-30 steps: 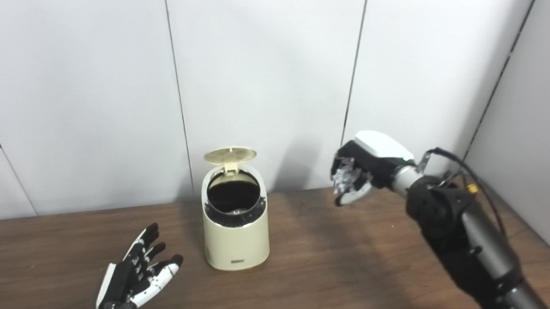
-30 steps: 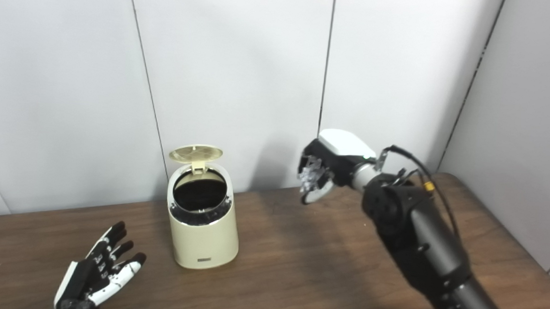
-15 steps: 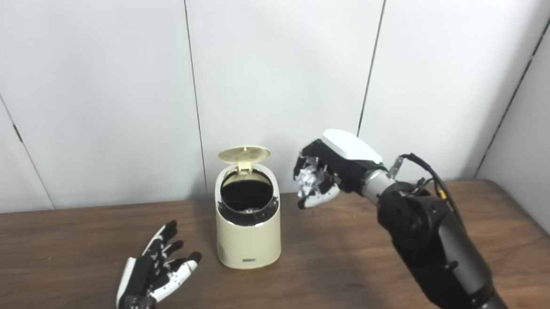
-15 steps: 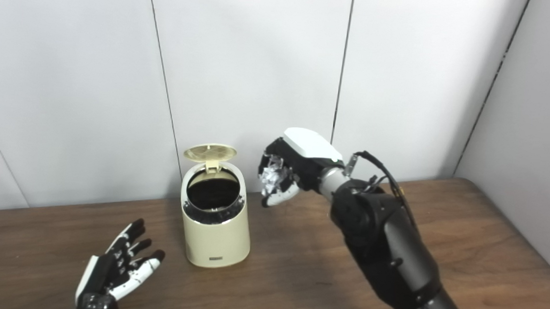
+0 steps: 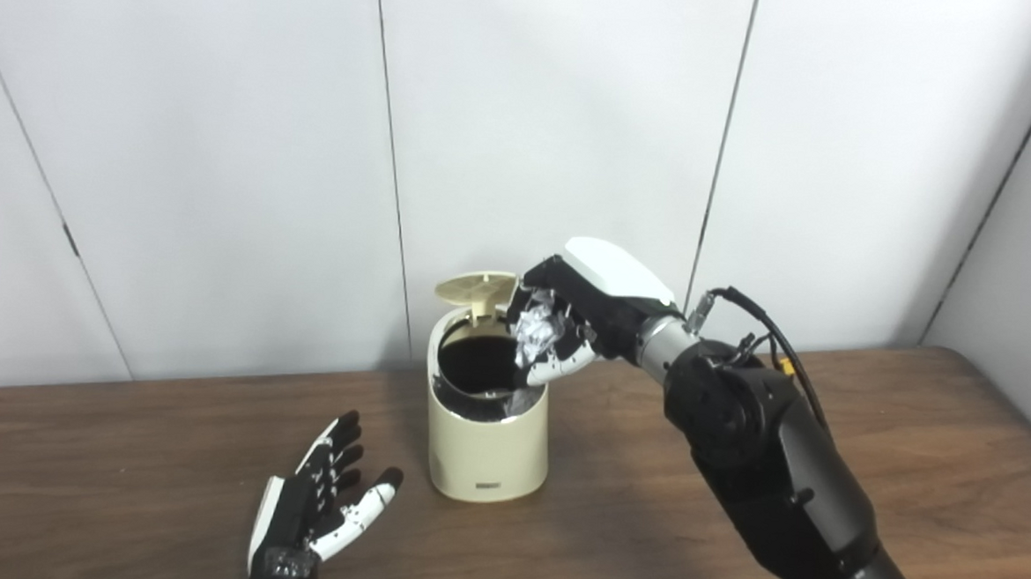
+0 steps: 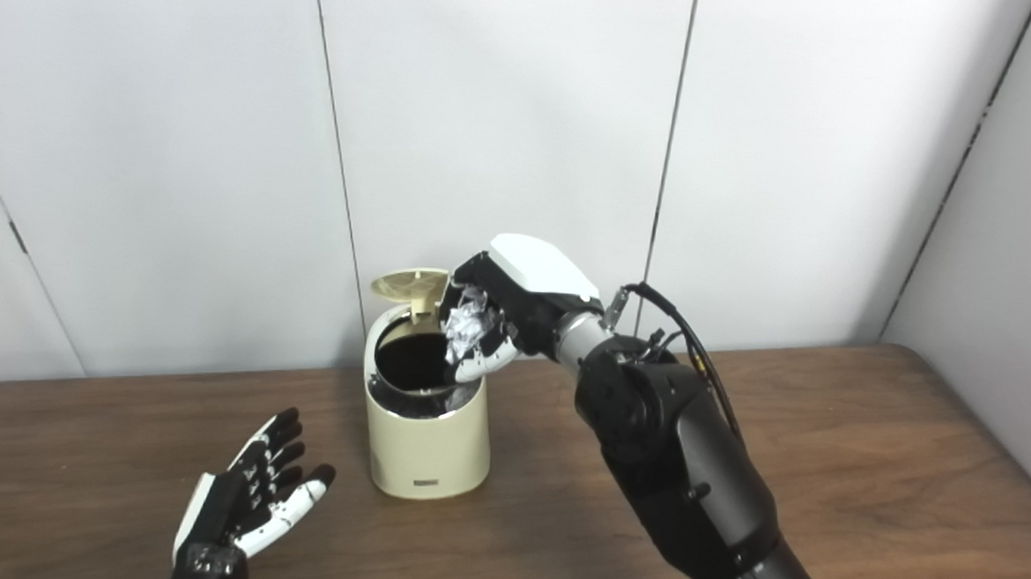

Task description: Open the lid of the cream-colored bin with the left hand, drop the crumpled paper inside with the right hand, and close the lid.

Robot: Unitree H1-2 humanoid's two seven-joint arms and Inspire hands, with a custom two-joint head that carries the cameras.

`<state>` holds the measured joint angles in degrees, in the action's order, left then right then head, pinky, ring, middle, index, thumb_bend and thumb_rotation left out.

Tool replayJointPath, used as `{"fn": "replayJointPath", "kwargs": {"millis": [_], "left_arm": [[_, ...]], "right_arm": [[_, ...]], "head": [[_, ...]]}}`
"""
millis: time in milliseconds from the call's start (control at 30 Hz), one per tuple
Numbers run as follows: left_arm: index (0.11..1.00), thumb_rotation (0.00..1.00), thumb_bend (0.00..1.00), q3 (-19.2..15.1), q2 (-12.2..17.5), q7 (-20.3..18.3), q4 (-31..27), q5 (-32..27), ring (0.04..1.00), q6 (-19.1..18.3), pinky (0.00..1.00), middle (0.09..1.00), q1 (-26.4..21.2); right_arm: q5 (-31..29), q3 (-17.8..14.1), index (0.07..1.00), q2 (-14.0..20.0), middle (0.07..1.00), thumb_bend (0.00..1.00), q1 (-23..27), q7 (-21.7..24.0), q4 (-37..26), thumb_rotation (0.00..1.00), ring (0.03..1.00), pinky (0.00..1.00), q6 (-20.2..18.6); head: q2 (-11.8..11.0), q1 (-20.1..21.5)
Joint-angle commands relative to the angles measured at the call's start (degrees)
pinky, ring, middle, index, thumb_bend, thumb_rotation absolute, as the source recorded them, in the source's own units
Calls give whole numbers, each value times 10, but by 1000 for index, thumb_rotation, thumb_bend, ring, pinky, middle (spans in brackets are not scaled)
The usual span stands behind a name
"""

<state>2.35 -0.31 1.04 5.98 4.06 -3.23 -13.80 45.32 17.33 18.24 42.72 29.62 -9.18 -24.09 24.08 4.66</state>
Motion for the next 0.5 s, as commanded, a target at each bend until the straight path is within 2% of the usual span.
{"fn": "replayJointPath", "kwargs": {"millis": [0, 233, 467], "left_arm": [[963, 227, 580, 2, -4, 3, -10, 4, 905, 19, 874, 932, -25], [964, 230, 584, 3, -6, 4, -11, 4, 901, 22, 855, 930, -25], [963, 242, 585, 6, -5, 7, -10, 13, 896, 20, 853, 931, -25]], "right_arm": [[8, -2, 483, -1, 500, 520, 37, -8, -10, 0, 414, 344, 0], [14, -1, 472, -18, 508, 520, 35, -10, -3, 0, 429, 365, -25], [24, 2, 476, -34, 504, 520, 27, -44, 16, 0, 425, 360, -14]], "head": [[0, -1], [0, -4], [2, -7]]}}
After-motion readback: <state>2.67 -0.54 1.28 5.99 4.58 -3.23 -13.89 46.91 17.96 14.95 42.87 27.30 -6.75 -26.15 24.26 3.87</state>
